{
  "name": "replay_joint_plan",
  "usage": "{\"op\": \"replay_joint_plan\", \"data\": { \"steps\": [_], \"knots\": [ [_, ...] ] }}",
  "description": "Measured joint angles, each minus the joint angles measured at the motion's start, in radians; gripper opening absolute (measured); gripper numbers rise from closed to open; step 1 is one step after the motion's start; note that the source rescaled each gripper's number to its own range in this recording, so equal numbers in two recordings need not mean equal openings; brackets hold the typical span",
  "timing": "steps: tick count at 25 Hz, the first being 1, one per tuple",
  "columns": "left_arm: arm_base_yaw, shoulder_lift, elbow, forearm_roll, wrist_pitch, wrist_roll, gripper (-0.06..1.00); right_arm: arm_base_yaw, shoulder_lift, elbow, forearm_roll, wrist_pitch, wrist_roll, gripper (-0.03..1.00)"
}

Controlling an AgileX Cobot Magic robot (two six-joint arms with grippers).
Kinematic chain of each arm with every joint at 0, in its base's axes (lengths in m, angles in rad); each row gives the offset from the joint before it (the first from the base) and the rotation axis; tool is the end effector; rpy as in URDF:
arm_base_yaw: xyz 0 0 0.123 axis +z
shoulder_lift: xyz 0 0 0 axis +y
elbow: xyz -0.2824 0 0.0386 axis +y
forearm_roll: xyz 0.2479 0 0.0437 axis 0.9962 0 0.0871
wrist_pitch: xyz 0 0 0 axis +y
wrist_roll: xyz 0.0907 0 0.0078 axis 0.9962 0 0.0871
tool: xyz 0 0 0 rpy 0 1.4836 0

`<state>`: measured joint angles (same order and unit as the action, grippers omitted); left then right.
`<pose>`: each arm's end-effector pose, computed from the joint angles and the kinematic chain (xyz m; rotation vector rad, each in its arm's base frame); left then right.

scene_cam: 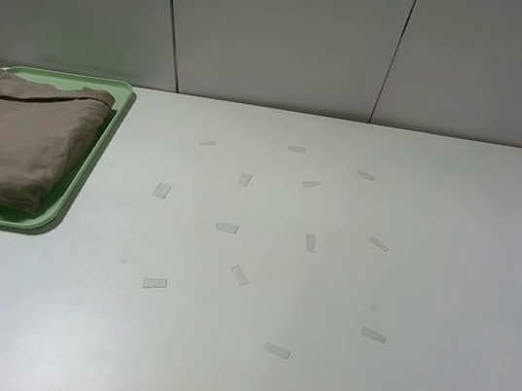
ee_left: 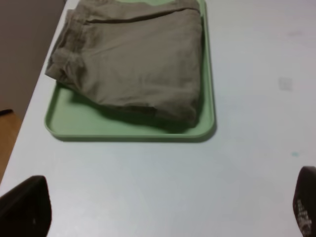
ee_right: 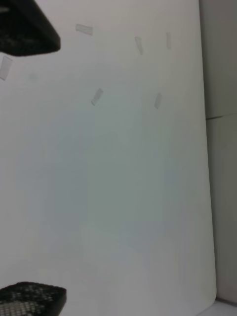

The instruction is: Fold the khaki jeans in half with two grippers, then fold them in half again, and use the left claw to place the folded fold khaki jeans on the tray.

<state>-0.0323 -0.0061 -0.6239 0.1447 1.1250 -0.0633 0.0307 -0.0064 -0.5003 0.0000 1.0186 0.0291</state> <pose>-0.0247 0.0127 0.3057 -0.0537 1.9717 0.1073 -0.0042 -0.0001 0.2807 -0.0016 1.9957 0.0385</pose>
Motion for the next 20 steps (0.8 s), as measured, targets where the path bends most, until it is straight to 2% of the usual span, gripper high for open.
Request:
{"op": "replay_joint_plan", "data": {
  "steps": [4, 9, 20],
  "knots": [
    [-0.005, 0.000, 0.048, 0.007, -0.021, -0.016, 0.98, 0.000, 0.000, 0.000, 0.000, 0.000, 0.000, 1.00],
    [-0.005, 0.000, 0.137, -0.059, -0.056, -0.022, 0.98, 0.000, 0.000, 0.000, 0.000, 0.000, 0.000, 1.00],
    [-0.005, 0.000, 0.143, -0.064, -0.059, -0.022, 0.97, 0.000, 0.000, 0.000, 0.000, 0.000, 0.000, 1.00]
  ]
}}
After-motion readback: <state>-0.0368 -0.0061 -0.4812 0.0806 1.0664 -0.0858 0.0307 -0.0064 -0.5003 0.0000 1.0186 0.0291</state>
